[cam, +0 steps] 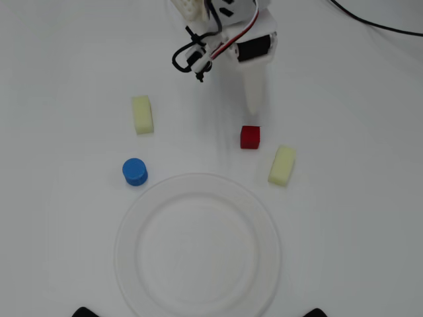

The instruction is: Grasp a red block and put it in the dish.

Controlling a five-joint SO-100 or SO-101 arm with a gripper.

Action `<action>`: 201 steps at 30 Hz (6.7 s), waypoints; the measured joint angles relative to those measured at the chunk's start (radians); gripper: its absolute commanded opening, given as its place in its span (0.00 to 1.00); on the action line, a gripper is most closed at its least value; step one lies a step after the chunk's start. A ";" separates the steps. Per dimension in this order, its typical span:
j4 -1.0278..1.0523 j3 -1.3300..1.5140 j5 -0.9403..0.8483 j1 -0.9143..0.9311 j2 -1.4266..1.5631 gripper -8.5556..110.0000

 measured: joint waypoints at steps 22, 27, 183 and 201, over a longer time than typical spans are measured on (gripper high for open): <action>-0.310 -0.064 0.160 -0.011 -0.359 0.32; -0.324 -0.092 0.160 -0.018 -0.407 0.28; 0.058 0.983 -0.181 0.437 1.276 0.07; 0.058 0.985 -0.181 0.437 1.276 0.07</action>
